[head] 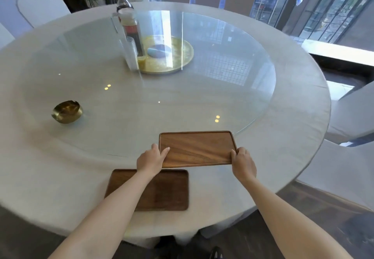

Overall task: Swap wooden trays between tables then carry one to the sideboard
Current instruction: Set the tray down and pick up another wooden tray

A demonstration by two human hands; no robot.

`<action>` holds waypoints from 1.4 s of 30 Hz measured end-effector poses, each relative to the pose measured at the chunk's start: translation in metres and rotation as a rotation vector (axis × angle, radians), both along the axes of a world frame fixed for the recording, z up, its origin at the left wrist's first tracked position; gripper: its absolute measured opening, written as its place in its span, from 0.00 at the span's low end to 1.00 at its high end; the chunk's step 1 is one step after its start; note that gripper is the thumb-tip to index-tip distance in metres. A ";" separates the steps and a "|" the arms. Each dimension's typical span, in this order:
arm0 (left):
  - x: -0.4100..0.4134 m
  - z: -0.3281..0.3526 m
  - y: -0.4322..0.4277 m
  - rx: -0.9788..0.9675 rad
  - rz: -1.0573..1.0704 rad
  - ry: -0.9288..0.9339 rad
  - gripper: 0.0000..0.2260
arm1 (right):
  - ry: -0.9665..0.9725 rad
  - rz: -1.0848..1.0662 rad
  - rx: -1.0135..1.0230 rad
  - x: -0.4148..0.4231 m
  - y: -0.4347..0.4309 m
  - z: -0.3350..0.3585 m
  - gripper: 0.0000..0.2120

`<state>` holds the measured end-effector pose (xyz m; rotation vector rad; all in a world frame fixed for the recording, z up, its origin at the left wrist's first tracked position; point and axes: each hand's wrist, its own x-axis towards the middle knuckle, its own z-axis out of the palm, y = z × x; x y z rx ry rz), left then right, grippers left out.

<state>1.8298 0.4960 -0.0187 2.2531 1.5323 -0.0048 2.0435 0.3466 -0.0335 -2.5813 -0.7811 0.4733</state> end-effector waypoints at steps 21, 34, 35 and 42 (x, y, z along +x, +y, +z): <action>-0.174 -0.056 0.020 -0.101 -0.087 0.152 0.23 | -0.035 0.165 -0.208 -0.159 0.005 -0.028 0.16; -0.172 -0.064 0.018 -0.104 -0.091 0.207 0.22 | 0.021 0.285 -0.283 -0.162 -0.006 -0.027 0.15; -0.173 -0.065 0.018 -0.104 -0.089 0.205 0.22 | 0.028 0.294 -0.287 -0.162 -0.005 -0.026 0.15; -0.176 -0.068 0.018 -0.113 -0.075 0.185 0.21 | 0.026 0.323 -0.281 -0.160 -0.007 -0.027 0.15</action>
